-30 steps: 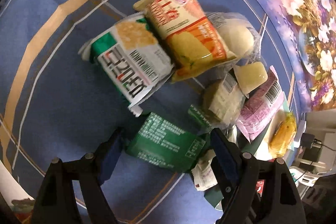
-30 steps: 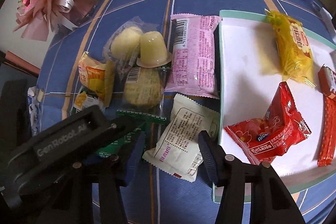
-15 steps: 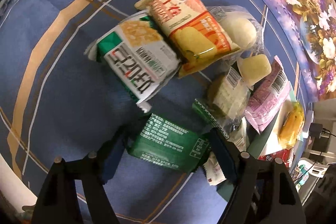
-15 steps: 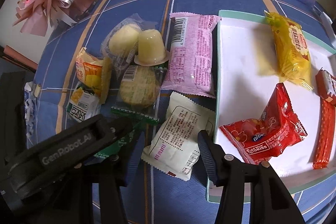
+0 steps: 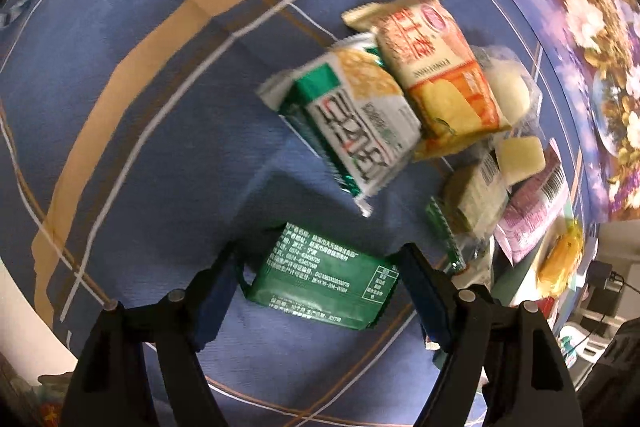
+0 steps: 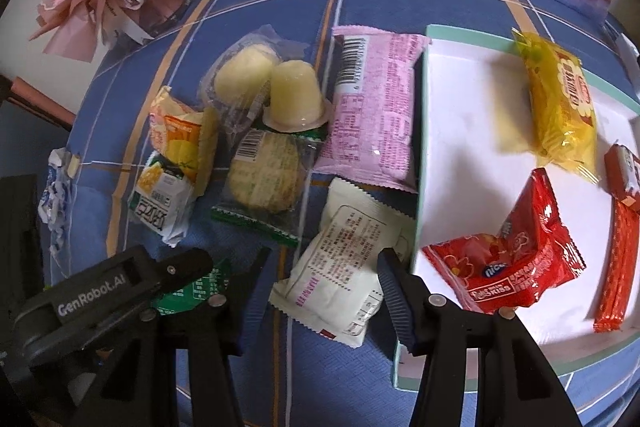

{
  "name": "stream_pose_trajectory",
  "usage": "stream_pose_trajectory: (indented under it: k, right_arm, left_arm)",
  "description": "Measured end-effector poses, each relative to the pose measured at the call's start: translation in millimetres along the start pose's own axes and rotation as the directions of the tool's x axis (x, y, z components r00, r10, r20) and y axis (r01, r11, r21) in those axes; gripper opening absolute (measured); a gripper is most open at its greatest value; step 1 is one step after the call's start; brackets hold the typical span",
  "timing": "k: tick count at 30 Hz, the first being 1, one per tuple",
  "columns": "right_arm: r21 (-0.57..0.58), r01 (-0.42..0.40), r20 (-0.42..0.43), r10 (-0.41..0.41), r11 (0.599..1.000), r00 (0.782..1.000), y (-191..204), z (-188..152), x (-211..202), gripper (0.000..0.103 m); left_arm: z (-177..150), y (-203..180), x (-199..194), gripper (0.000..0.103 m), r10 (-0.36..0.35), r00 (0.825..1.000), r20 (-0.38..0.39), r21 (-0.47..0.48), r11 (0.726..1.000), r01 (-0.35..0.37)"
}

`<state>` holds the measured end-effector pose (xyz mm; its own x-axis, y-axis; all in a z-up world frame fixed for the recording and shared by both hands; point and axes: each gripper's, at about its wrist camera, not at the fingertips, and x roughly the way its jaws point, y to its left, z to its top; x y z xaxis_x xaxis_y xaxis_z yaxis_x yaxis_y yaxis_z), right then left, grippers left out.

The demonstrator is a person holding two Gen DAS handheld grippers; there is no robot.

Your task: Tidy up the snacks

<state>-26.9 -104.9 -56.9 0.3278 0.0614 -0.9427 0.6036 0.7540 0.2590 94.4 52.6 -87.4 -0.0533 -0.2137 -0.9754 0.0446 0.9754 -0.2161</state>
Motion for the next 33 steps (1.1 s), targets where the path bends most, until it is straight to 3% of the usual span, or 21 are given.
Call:
stream_pose_trajectory:
  k: [4,7,13,20,24,33]
  right_arm:
    - [-0.021,-0.025,-0.007,0.025,0.999,1.0,5.7,-1.1,1.9,0.056]
    - [-0.018,-0.059,-0.012,0.059,0.998,0.998,8.2,-1.4,2.0,0.056]
    - [-0.013,0.011,0.002,-0.011,1.0,1.0,1.5,-0.8,1.3,0.056]
    - [-0.026,0.039,0.004,-0.039,0.999,0.999,0.8,-0.3,1.4,0.055]
    - [-0.03,0.019,-0.006,-0.019,0.999,1.0,4.2,-0.2,3.9,0.056]
    - [-0.021,-0.019,-0.027,0.019,1.0,0.999,2.2,-1.2,7.0,0.057]
  left_arm:
    - [7.4,20.4,-7.4,0.08,0.058,0.998,0.039,-0.05,0.997,-0.056]
    - [10.5,35.2,-11.0,0.08,0.052,0.998,0.041,-0.096,0.994,-0.048]
    - [15.3,51.4,-32.0,0.08,0.039,0.996,0.079,-0.076,0.997,-0.033]
    - [8.3,34.1,-27.9,0.08,0.032,0.998,0.048,0.04,0.999,-0.034]
    - [5.5,20.2,-22.8,0.08,-0.02,1.0,-0.003,0.051,0.998,0.02]
    - [-12.8,0.8,4.0,0.08,0.001,0.999,-0.035,0.063,0.998,0.001]
